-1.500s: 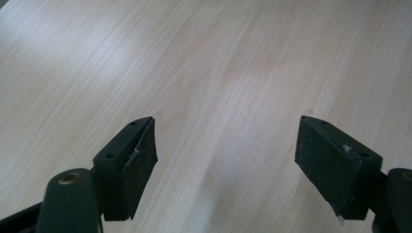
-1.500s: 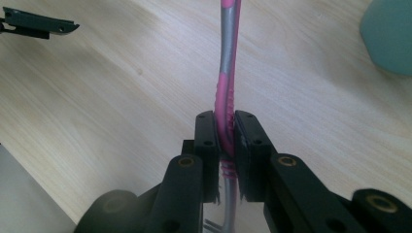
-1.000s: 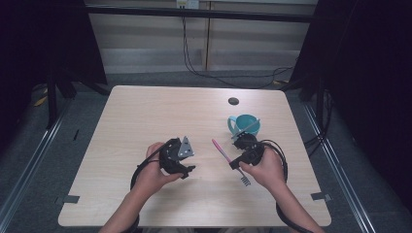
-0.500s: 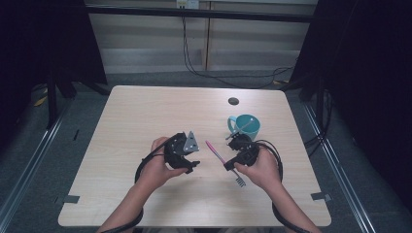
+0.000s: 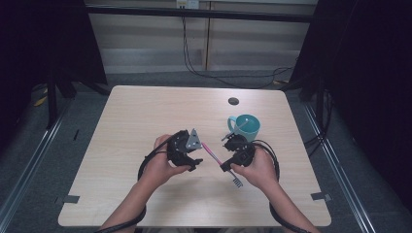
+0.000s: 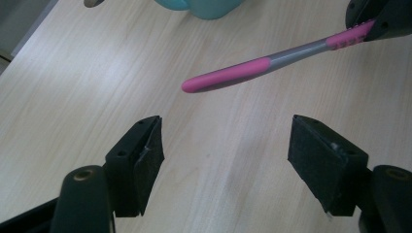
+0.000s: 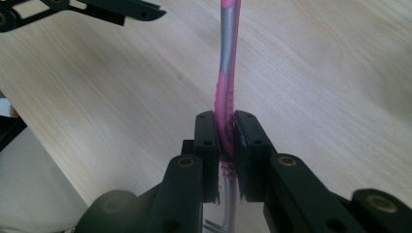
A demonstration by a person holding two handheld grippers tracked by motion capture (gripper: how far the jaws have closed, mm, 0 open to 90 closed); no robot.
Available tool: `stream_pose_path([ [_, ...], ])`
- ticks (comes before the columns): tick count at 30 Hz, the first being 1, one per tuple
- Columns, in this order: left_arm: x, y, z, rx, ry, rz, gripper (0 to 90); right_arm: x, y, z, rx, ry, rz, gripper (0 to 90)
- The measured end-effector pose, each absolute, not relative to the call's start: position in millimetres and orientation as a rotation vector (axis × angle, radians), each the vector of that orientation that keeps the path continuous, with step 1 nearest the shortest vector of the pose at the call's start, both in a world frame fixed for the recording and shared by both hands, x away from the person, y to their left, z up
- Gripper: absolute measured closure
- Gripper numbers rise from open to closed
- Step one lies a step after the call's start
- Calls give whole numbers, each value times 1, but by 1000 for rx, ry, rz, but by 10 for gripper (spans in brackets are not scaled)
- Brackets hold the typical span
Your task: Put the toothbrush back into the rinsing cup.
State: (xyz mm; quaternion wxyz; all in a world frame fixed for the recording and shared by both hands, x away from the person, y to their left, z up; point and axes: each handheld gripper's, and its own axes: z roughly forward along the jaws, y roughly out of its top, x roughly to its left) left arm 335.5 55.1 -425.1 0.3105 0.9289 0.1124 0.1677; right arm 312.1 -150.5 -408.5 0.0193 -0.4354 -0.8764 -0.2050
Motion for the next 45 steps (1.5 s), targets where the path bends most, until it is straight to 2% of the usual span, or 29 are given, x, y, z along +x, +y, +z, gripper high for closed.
stream_pose_path([
  [34,331,40,-423,2449,207,470,295,314,-143,-401,-1301,-2747,-629,815],
  [45,328,36,-424,2464,121,505,367,314,-137,-400,-1249,-2746,-620,815],
])
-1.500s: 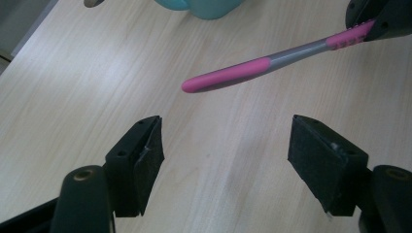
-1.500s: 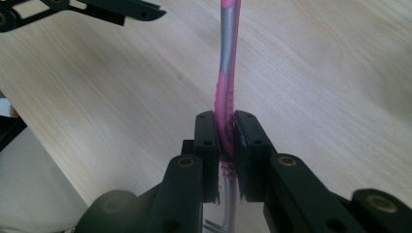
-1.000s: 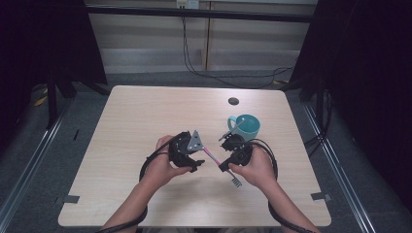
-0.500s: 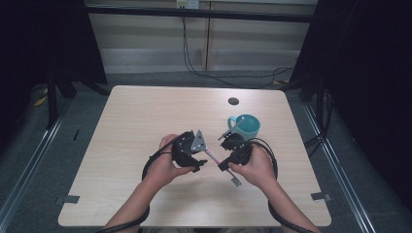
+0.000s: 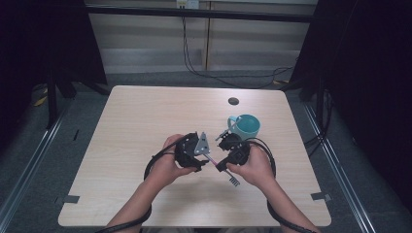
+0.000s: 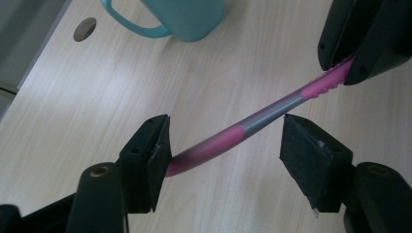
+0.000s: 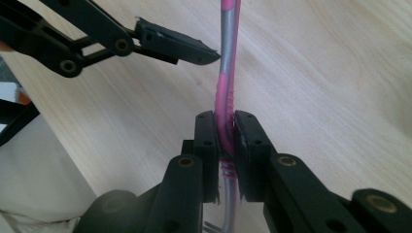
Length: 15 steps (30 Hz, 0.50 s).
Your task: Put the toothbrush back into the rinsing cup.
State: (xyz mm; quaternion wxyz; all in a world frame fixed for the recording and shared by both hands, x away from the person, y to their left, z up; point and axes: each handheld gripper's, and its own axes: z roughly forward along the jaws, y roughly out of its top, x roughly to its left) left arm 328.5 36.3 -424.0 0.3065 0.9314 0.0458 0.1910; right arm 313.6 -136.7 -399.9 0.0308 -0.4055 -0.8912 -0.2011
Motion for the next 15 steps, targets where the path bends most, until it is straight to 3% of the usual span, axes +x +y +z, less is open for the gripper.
stream_pose_path([
  [15,326,35,-428,2541,-20,428,620,312,-137,-398,-1158,-2782,-647,815],
])
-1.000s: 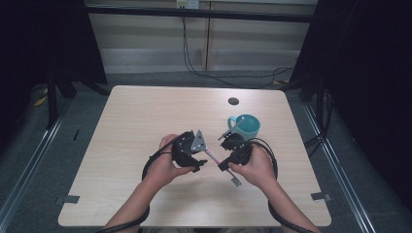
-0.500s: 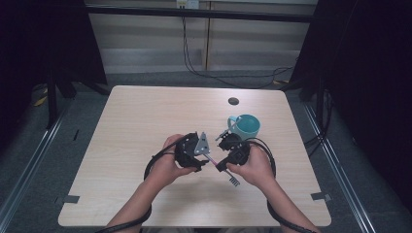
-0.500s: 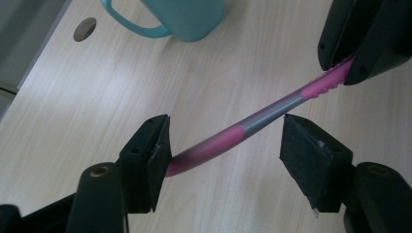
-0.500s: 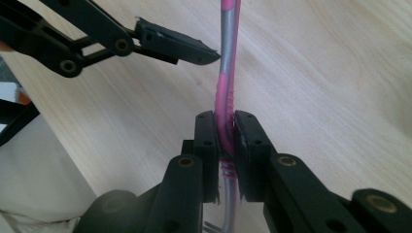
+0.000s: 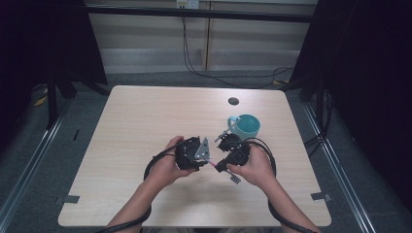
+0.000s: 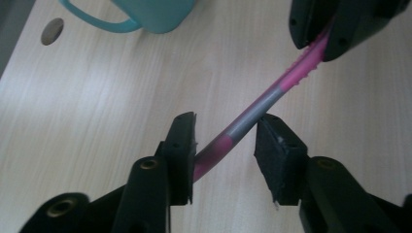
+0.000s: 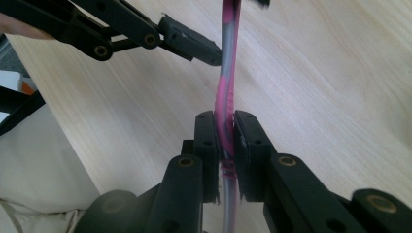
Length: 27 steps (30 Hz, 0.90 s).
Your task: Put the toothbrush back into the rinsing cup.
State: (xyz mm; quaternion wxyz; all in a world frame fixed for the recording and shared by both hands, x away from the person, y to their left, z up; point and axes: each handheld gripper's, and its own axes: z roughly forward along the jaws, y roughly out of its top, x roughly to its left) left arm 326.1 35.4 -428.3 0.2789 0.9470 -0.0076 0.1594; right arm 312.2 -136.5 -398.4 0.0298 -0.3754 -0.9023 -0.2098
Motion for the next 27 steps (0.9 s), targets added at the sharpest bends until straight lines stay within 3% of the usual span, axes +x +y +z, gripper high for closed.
stream_pose_path([
  [8,323,38,-431,2563,-10,286,790,312,-142,-389,-1129,-2829,-808,750],
  [9,323,38,-431,2578,-6,261,824,313,-147,-387,-1151,-2841,-832,615],
  [13,325,40,-430,2552,101,172,826,315,-152,-386,-1126,-2824,-936,524],
  [14,326,39,-428,2586,139,145,827,314,-152,-385,-1147,-2841,-965,461],
  [16,328,39,-428,2604,151,126,828,314,-153,-384,-1161,-2846,-984,462],
  [18,329,42,-428,2619,175,110,829,315,-157,-381,-1186,-2815,-1051,379],
  [27,338,57,-424,2599,353,36,830,315,-174,-378,-1272,-2725,-1129,319],
])
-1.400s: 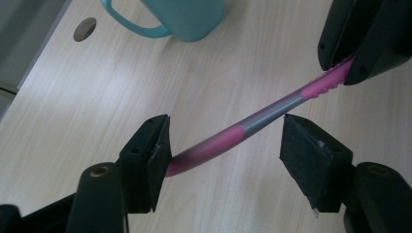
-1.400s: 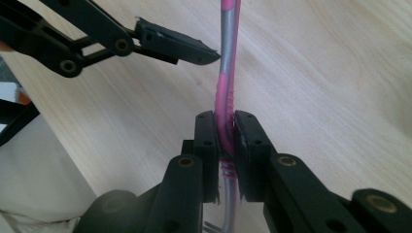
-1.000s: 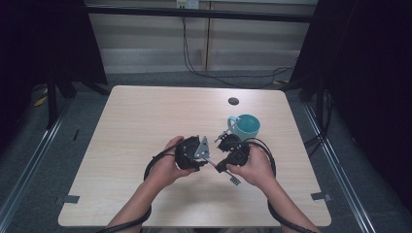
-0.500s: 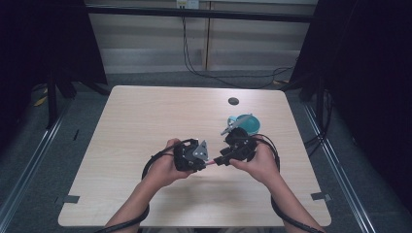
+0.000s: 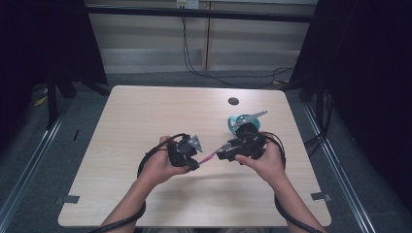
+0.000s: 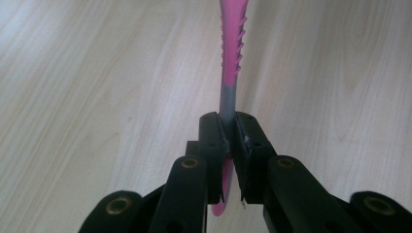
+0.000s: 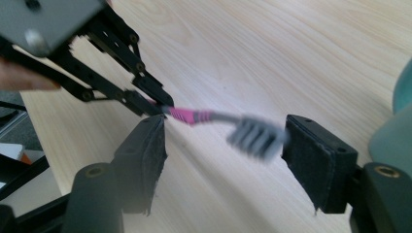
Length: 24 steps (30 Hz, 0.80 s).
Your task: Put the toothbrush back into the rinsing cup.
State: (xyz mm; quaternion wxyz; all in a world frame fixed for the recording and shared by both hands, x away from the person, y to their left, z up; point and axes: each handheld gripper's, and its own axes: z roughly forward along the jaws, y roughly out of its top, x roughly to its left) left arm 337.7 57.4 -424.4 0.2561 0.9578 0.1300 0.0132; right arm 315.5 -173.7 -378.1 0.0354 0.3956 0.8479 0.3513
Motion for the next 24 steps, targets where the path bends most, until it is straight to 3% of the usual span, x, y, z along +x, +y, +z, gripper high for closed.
stream_pose_path([
  [24,344,70,-420,2415,628,-81,828,309,-178,-398,1294,2500,1308,338],
])
